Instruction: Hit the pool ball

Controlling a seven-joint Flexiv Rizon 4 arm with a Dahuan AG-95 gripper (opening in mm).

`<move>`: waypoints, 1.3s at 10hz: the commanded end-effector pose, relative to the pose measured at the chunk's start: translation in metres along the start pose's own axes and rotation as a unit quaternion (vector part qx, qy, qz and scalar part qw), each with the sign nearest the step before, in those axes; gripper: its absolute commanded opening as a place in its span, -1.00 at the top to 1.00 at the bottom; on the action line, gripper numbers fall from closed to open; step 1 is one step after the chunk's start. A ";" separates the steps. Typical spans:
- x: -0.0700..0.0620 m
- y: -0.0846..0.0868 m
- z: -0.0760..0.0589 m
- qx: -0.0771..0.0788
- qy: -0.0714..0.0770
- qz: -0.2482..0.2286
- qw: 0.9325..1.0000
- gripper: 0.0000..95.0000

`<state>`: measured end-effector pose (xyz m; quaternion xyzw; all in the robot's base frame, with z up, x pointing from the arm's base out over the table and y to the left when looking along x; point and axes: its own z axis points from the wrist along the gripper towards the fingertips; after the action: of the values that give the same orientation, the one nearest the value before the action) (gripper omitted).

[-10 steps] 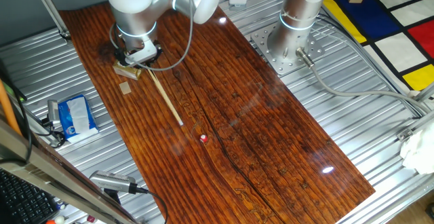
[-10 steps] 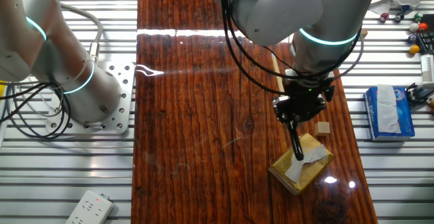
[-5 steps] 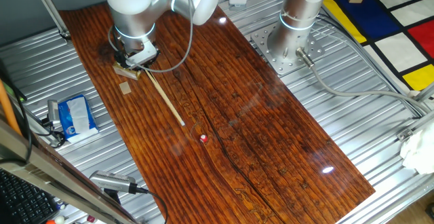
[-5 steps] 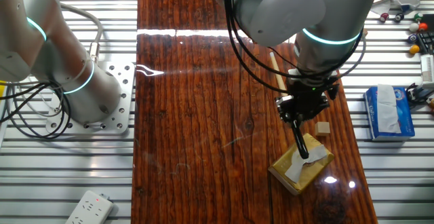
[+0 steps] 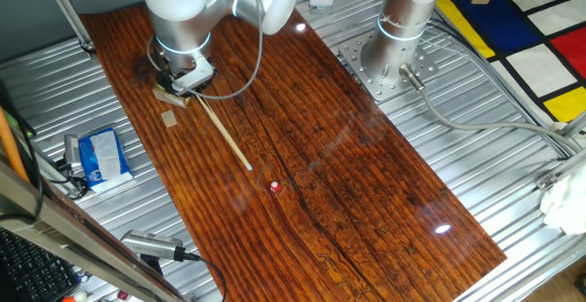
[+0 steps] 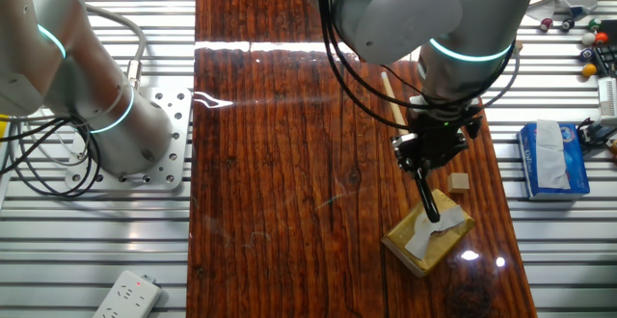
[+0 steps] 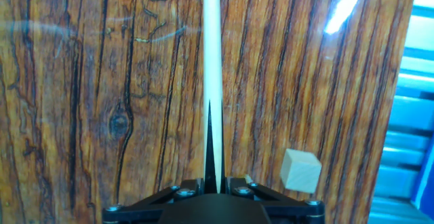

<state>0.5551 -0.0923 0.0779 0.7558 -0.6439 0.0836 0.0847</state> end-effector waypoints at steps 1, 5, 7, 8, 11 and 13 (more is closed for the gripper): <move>-0.003 0.000 -0.001 0.000 0.001 0.000 1.000 1.00; -0.016 0.003 -0.001 0.005 0.001 -0.004 1.000 1.00; -0.024 0.002 -0.002 0.005 0.001 -0.003 1.000 1.00; -0.029 0.003 -0.003 0.006 0.002 -0.002 1.000 1.00; -0.038 0.005 0.000 0.010 0.004 -0.017 1.000 1.00; -0.043 0.009 0.003 0.013 0.001 -0.028 1.000 1.00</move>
<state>0.5384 -0.0529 0.0649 0.7751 -0.6205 0.0905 0.0776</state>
